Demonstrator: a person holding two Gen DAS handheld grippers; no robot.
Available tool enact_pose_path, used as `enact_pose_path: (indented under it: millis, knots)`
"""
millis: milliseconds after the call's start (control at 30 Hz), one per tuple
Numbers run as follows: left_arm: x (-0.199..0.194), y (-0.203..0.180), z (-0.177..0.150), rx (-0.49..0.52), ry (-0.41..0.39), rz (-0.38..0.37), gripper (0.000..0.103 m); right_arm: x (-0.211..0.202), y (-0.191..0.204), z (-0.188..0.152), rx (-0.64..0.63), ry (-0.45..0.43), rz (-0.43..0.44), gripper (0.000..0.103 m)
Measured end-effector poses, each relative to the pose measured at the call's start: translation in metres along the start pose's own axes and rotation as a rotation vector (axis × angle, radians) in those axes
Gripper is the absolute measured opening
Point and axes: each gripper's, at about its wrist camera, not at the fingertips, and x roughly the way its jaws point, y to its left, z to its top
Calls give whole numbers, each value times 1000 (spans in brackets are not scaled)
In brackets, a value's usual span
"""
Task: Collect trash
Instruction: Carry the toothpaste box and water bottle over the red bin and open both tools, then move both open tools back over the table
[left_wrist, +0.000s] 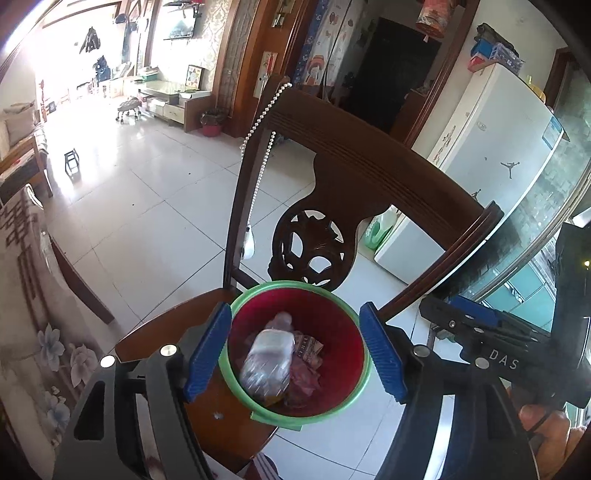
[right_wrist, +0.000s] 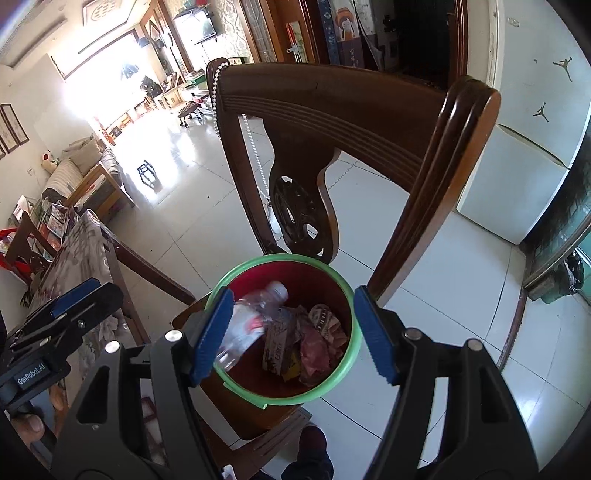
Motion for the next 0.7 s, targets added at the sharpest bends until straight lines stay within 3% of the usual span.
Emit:
enact_pose_path:
  millis: [167,400,700]
  knots:
    - [-39,25,-3,-38,-42,51,69,-4,34,1,-42,-4,53,66]
    - [-113,83,-21,-116,-121,145,69,-10,123,-13,-155,1,180,66]
    - [-221,197,-94,-320,-181,348,70,-12,260,-62,-345,60,347,66]
